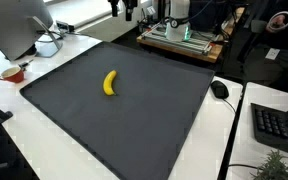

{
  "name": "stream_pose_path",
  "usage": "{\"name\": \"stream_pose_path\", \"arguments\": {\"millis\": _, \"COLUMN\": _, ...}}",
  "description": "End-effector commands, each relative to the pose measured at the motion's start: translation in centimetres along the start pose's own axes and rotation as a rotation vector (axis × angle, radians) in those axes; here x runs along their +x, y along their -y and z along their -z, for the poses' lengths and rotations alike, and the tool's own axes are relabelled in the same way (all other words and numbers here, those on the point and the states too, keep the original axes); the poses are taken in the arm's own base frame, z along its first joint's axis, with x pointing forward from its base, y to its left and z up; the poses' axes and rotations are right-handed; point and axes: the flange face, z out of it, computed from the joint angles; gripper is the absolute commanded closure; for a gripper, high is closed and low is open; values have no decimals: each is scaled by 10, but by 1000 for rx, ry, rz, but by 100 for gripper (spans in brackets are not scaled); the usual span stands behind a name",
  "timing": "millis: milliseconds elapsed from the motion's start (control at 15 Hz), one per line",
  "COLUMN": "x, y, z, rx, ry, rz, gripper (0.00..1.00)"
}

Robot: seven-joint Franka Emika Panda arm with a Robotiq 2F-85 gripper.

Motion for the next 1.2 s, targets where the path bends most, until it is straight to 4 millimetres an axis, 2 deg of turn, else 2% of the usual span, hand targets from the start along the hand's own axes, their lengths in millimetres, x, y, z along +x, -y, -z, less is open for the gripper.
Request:
{"name": "stream_pose_path", "arguments": {"millis": 0, "x": 0, "y": 0, "z": 0, "rx": 0, "ry": 1, "rz": 0, "gripper": 0}}
{"name": "stream_pose_path", "arguments": {"millis": 400, "x": 0, "y": 0, "z": 0, "rx": 0, "ry": 1, "rz": 0, "gripper": 0}}
{"name": "stream_pose_path", "arguments": {"millis": 533, "x": -5, "y": 6, "z": -2, "rx": -101, "ry": 21, "rz": 76, "gripper": 0}}
{"name": "stream_pose_path", "arguments": {"millis": 667, "x": -16, "y": 21, "z": -6, "rx": -190, "ry": 57, "rz": 178, "gripper": 0}}
{"name": "stream_pose_path", "arguments": {"millis": 933, "x": -42, "y": 69, "z": -16, "rx": -299, "ry": 146, "rz": 387, "gripper": 0}}
{"name": "stream_pose_path", "arguments": {"millis": 1133, "x": -51, "y": 103, "z": -26, "rx": -323, "ry": 208, "rz": 545, "gripper": 0}}
